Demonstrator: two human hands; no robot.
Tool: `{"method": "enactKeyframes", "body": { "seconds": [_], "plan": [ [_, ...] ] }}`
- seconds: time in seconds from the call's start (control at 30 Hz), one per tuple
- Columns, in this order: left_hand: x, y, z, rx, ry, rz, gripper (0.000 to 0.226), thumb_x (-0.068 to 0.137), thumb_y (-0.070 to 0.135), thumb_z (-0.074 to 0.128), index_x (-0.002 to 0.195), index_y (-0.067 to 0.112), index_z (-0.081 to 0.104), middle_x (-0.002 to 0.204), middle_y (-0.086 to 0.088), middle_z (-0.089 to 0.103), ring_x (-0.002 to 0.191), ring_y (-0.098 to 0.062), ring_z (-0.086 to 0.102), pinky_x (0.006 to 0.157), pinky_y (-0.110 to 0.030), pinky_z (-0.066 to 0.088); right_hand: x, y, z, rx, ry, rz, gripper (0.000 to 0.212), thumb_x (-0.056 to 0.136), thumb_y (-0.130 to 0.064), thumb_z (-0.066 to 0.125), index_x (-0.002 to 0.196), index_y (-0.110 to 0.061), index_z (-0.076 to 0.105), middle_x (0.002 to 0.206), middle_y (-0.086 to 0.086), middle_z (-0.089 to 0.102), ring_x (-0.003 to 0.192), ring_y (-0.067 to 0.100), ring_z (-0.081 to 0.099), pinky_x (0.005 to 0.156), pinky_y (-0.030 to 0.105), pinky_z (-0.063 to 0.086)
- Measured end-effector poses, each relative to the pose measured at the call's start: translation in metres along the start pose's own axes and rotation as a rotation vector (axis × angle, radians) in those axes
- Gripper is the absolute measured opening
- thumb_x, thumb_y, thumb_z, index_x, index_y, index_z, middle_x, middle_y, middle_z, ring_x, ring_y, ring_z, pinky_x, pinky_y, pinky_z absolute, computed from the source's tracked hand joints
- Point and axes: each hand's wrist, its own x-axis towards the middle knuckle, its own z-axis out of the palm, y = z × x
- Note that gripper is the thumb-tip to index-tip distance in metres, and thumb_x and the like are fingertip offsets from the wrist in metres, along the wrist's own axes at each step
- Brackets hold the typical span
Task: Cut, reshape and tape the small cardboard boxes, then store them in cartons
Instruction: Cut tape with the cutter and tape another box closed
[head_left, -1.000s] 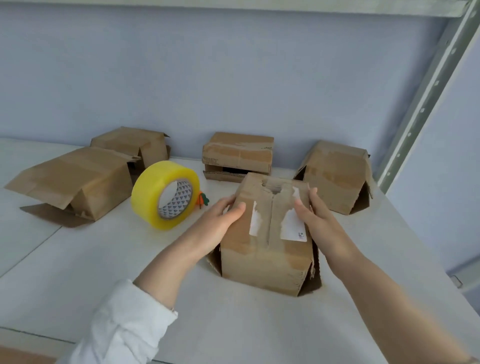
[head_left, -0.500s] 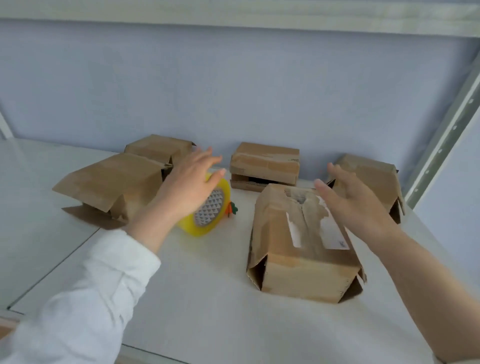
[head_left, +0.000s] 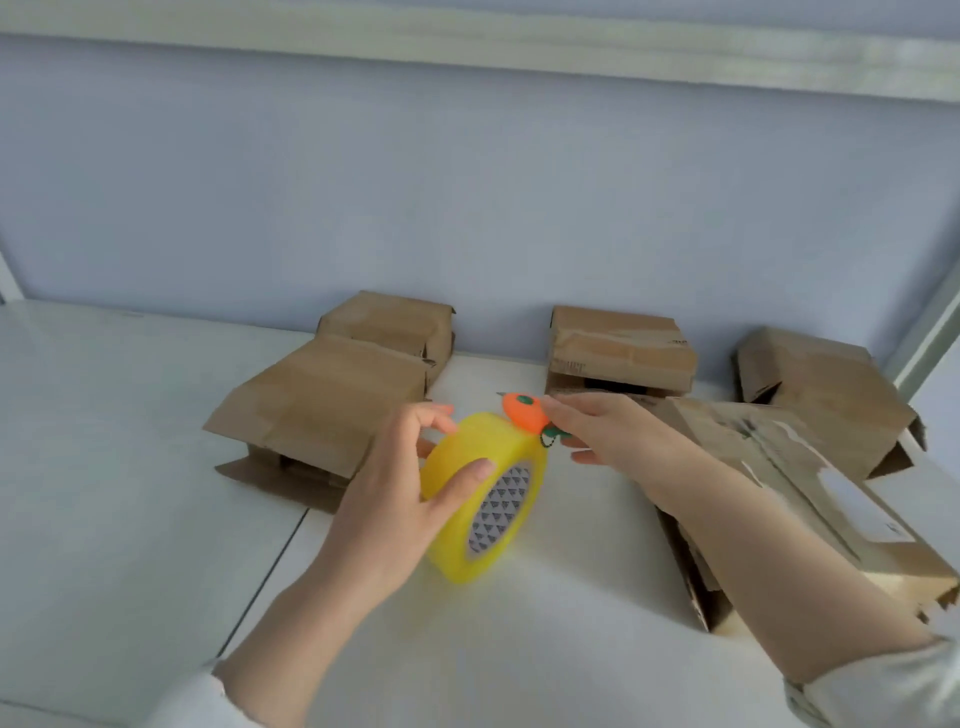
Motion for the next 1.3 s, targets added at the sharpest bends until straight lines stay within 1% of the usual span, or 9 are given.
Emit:
{"method": "enactKeyframes", "body": {
  "seconds": [0.13, 0.23, 0.37, 0.57, 0.73, 0.83, 1.03, 1.13, 1.3],
  "plan": [
    [0.014, 0.002, -0.007, -0.134, -0.064, -0.202, 0.054, 0.065, 0.066, 0.050, 0.107, 0.033, 0.052, 0.114, 0.018, 0.055, 0.102, 0.008, 0.051, 0.081, -0.009, 0.041, -0.004, -0.015, 0.014, 0.117, -0.050, -0.084, 0.030, 0.089, -0.036, 0.059, 0.108, -0.015, 0.069, 0.096, 0.002, 0.071, 0.090, 0.011, 0.066, 0.080, 0.019, 0.053],
    [0.023, 0.004, -0.012, -0.337, -0.257, -0.353, 0.036, 0.079, 0.050, 0.058, 0.108, 0.028, 0.061, 0.111, 0.013, 0.064, 0.106, -0.001, 0.058, 0.097, -0.027, 0.044, -0.011, -0.023, 0.020, 0.158, 0.004, -0.169, 0.026, 0.085, -0.029, 0.066, 0.106, -0.014, 0.069, 0.091, 0.002, 0.071, 0.071, 0.007, 0.066, 0.071, 0.014, 0.052],
    [0.032, 0.011, -0.011, -0.330, -0.280, -0.354, 0.020, 0.085, 0.034, 0.062, 0.104, 0.028, 0.063, 0.109, 0.013, 0.065, 0.102, -0.004, 0.060, 0.095, -0.033, 0.047, -0.021, -0.027, 0.028, 0.099, 0.192, -0.320, 0.011, 0.084, -0.023, 0.069, 0.091, -0.030, 0.066, 0.091, -0.003, 0.069, 0.080, 0.015, 0.064, 0.071, 0.018, 0.051],
    [0.040, 0.016, -0.008, -0.299, -0.268, -0.351, 0.004, 0.085, 0.028, 0.064, 0.086, 0.025, 0.066, 0.095, 0.010, 0.069, 0.089, -0.008, 0.065, 0.089, -0.037, 0.051, -0.025, -0.020, 0.036, 0.051, 0.392, -0.462, 0.025, 0.082, -0.015, 0.069, 0.089, -0.037, 0.060, 0.094, -0.009, 0.065, 0.087, 0.011, 0.062, 0.075, 0.031, 0.055],
    [0.039, 0.019, 0.003, -0.295, -0.181, -0.329, 0.010, 0.082, 0.032, 0.067, 0.080, 0.022, 0.067, 0.084, 0.007, 0.072, 0.081, -0.007, 0.067, 0.079, -0.026, 0.051, -0.030, -0.015, 0.047, -0.013, 0.616, -0.548, 0.019, 0.080, -0.012, 0.072, 0.091, -0.025, 0.064, 0.091, -0.010, 0.060, 0.088, 0.001, 0.055, 0.069, 0.009, 0.044],
    [0.035, 0.027, 0.013, -0.311, -0.110, -0.278, 0.011, 0.082, 0.031, 0.067, 0.077, 0.021, 0.066, 0.078, 0.012, 0.071, 0.070, 0.005, 0.063, 0.065, -0.014, 0.045, -0.036, -0.014, 0.046, 0.062, 0.701, -0.495, 0.022, 0.080, -0.014, 0.072, 0.085, -0.030, 0.058, 0.089, -0.009, 0.061, 0.085, 0.001, 0.055, 0.068, 0.006, 0.040],
    [0.040, 0.060, 0.028, -0.333, -0.052, -0.161, 0.013, 0.079, 0.031, 0.069, 0.070, 0.023, 0.064, 0.077, 0.012, 0.071, 0.079, -0.008, 0.066, 0.078, -0.032, 0.049, -0.050, -0.019, 0.013, 0.493, 0.669, -0.241, 0.010, 0.083, -0.022, 0.069, 0.089, -0.028, 0.063, 0.089, -0.003, 0.069, 0.084, 0.016, 0.065, 0.072, 0.024, 0.051],
    [0.045, 0.086, 0.036, -0.318, -0.062, -0.075, 0.014, 0.078, 0.034, 0.068, 0.070, 0.024, 0.063, 0.075, 0.014, 0.070, 0.075, -0.004, 0.064, 0.074, -0.027, 0.047, -0.062, -0.021, -0.011, 0.666, 0.636, -0.191, 0.008, 0.085, -0.022, 0.068, 0.092, -0.022, 0.065, 0.092, 0.003, 0.070, 0.087, 0.018, 0.066, 0.076, 0.026, 0.054],
    [0.051, 0.114, 0.051, -0.421, -0.020, -0.068, 0.013, 0.077, 0.034, 0.071, 0.068, 0.028, 0.064, 0.065, 0.017, 0.062, 0.065, -0.002, 0.055, 0.066, -0.024, 0.041, -0.090, 0.017, -0.097, 0.961, 0.868, -0.165, 0.018, 0.091, -0.018, 0.061, 0.108, -0.012, 0.060, 0.094, 0.000, 0.063, 0.065, 0.008, 0.068, 0.071, 0.024, 0.057]
  ]
}}
